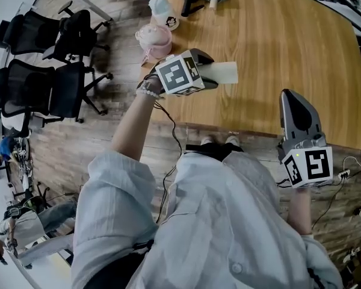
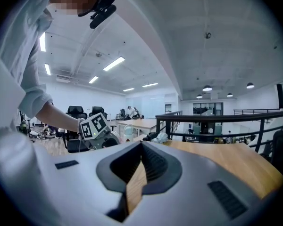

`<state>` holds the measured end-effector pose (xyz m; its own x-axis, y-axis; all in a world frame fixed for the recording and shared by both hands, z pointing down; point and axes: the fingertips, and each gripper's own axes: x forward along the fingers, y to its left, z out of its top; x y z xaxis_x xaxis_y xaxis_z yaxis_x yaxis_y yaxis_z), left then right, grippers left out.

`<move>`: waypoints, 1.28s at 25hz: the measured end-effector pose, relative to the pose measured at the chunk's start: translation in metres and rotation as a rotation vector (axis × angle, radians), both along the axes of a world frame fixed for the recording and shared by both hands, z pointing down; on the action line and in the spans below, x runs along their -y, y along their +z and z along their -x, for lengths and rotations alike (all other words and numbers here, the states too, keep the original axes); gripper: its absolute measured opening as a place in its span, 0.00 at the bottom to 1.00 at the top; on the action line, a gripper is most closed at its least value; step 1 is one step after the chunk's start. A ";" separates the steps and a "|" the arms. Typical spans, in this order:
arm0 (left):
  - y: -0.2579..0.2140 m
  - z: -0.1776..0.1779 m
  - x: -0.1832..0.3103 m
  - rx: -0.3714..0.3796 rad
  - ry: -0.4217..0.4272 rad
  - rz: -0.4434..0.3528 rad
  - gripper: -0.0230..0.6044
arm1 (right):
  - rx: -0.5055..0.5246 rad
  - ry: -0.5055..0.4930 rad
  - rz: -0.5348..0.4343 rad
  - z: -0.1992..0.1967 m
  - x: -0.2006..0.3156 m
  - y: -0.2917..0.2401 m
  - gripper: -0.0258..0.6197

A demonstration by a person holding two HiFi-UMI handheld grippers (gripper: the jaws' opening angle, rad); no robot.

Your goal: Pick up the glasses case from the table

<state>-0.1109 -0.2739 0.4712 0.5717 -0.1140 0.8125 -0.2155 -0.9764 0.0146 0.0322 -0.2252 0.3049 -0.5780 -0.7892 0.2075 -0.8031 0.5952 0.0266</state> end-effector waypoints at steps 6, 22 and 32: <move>-0.020 -0.008 -0.002 -0.019 0.014 -0.035 0.51 | 0.016 -0.003 -0.030 -0.001 0.003 -0.005 0.04; -0.032 0.000 0.000 -0.017 -0.038 -0.057 0.51 | 0.022 -0.057 -0.026 0.002 0.015 -0.004 0.04; -0.042 -0.019 -0.001 -0.036 -0.093 -0.078 0.51 | 0.031 -0.077 -0.039 -0.021 0.012 -0.008 0.04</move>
<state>-0.0918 -0.2732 0.4294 0.5842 -0.2297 0.7784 -0.3058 -0.9507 -0.0511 0.0534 -0.2367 0.2974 -0.6428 -0.7495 0.1587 -0.7560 0.6540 0.0265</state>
